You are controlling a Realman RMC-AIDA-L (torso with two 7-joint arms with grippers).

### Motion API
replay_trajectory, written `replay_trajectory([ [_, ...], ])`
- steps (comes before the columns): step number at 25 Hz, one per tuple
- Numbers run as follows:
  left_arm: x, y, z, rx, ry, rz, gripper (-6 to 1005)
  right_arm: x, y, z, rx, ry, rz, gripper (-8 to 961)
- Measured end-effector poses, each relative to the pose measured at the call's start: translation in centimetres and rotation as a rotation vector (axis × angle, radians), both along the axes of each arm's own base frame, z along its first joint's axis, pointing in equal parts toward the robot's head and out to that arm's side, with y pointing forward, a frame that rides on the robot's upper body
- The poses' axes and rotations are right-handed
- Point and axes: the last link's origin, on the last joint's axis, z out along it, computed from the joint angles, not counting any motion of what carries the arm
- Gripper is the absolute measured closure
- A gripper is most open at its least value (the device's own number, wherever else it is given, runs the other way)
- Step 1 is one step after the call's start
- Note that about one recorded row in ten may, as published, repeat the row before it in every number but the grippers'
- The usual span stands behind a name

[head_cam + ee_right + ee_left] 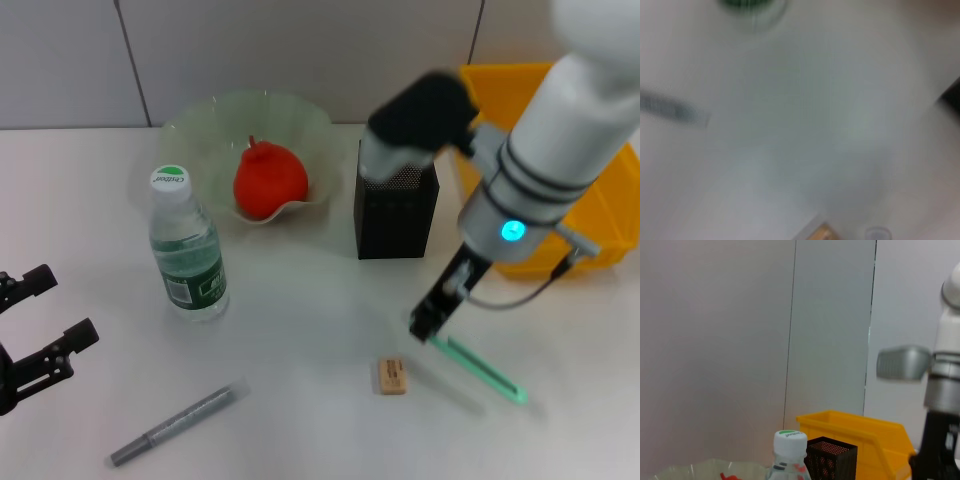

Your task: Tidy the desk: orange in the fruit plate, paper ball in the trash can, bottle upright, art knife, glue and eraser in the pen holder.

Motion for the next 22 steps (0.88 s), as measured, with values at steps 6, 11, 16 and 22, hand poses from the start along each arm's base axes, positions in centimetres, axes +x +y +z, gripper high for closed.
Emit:
replay_trajectory([
  [6, 0.0, 0.0, 0.0, 0.004, -0.004, 0.002, 190, -2.7, 1.5, 6.0, 0.205, 0.094, 0.112, 782],
  [11, -0.1, 0.1, -0.1, 0.016, -0.023, 0.017, 190, -4.2, 2.8, 9.6, 0.381, 0.197, 0.239, 782],
  [16, -0.3, 0.1, -0.3, 0.024, -0.030, 0.034, 190, -4.9, 4.0, 10.4, 0.487, 0.278, 0.349, 782],
  [22, -0.4, 0.3, -0.2, 0.031, -0.033, 0.044, 190, -5.3, 5.1, 9.8, 0.537, 0.393, 0.417, 782],
])
